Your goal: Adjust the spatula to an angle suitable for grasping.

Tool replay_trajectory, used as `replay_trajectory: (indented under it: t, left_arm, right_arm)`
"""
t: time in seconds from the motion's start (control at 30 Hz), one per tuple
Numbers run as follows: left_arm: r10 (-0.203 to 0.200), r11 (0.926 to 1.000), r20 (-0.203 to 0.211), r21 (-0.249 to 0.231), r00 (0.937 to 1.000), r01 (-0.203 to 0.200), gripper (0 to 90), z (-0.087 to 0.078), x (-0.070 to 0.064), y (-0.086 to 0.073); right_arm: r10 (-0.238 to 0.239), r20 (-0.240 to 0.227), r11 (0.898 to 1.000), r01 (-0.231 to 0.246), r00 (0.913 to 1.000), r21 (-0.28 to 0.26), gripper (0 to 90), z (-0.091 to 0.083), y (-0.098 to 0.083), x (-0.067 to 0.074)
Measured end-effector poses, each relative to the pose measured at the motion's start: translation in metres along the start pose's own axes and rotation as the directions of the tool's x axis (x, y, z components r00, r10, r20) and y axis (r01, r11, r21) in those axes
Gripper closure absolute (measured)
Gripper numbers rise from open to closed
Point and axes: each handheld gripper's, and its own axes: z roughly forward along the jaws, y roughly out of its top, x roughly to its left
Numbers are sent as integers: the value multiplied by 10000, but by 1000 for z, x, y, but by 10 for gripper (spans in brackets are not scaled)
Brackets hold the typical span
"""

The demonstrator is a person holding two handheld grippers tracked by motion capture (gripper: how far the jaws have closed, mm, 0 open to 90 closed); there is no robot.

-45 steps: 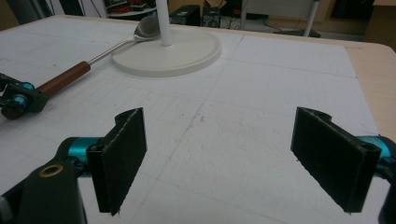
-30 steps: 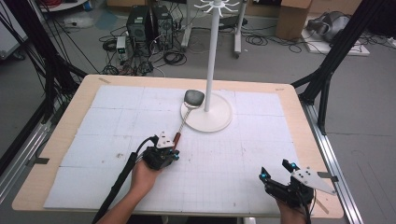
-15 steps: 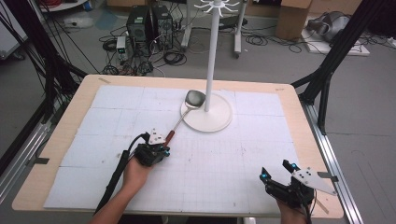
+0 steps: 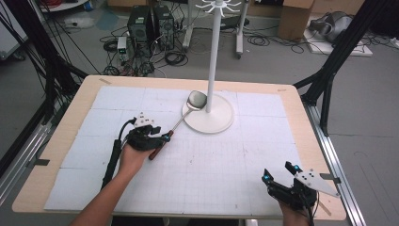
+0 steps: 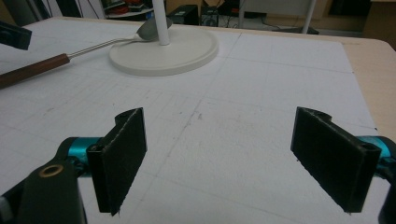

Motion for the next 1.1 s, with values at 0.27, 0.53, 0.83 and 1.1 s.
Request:
replay_trajectory:
  t: [0.27, 0.53, 0.83, 1.1]
  left_arm:
    - [185, 9973, 115, 711, 9998, -192, 422, 35, 6, 29]
    - [469, 9829, -357, 1798, 9983, -397, 426, 64, 15, 23]
    - [732, 9759, 145, 2051, 9972, -746, 754, 69, 14, 19]
    - [556, 9678, 188, 2450, 9983, -586, 812, 62, 18, 20]
  right_arm:
    - [68, -22, 10000, -68, 10000, -8, 172, -1, 0, 0]
    - [161, -11, 9999, -161, 9999, -15, 172, -4, -3, -3]
    - [223, 40, 9998, -223, 9997, 5, 172, -4, -3, -4]
    - [187, 107, 9998, -188, 9998, 46, 172, -4, -3, -4]
